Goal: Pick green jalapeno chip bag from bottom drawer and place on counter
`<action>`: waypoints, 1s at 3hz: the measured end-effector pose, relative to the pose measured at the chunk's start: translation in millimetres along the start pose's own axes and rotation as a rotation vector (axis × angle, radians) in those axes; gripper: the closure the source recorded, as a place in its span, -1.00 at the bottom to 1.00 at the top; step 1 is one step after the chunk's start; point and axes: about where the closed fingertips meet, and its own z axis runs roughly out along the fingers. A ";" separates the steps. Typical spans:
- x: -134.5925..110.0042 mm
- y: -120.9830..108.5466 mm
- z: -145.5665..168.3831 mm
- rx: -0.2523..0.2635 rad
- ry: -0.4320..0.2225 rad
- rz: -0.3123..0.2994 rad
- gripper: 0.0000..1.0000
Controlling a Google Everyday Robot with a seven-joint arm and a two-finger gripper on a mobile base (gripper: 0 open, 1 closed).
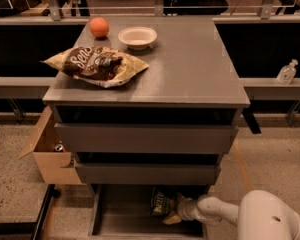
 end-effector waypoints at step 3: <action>19.7 -6.1 -5.1 -0.021 -0.008 0.000 0.92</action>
Offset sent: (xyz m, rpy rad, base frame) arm -0.0053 -0.0368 -0.0115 0.0299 0.0044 0.0217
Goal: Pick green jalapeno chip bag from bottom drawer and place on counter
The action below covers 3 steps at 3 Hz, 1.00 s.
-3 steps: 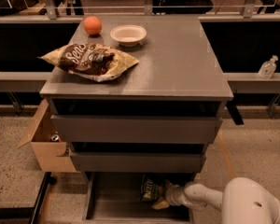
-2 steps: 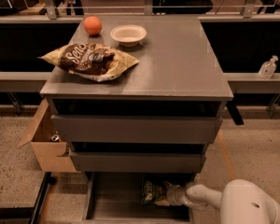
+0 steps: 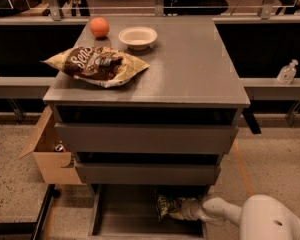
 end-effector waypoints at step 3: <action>-4.5 0.0 -5.0 0.000 0.000 0.000 1.00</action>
Offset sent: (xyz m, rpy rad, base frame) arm -0.0948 -0.0301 0.1905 0.2123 -0.1760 0.2877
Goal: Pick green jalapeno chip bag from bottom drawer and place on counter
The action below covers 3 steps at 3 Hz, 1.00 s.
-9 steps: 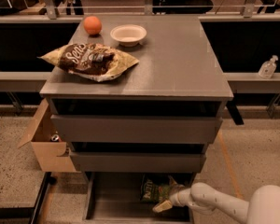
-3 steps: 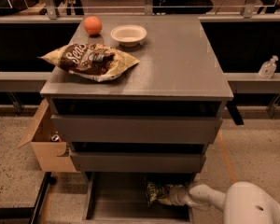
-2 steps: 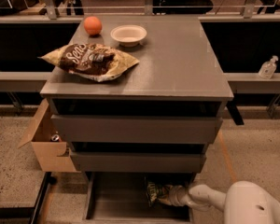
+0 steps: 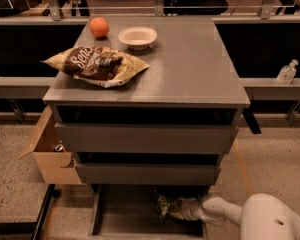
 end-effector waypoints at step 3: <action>-86.6 59.3 -165.3 -0.160 -0.275 -0.241 1.00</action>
Offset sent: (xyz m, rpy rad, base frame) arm -0.1089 -0.0252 0.2529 0.2907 -0.2376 0.3842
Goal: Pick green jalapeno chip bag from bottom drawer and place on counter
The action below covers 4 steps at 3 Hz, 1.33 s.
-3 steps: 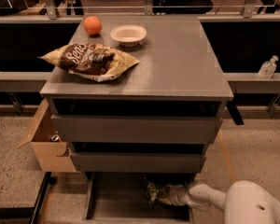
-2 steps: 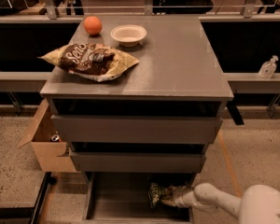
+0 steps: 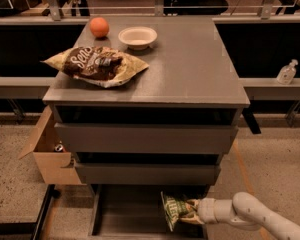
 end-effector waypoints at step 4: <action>-107.3 10.7 -59.5 0.032 0.024 -0.228 1.00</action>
Offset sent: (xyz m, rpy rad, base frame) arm -0.0121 -0.0002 0.0303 0.0240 -0.0166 0.0567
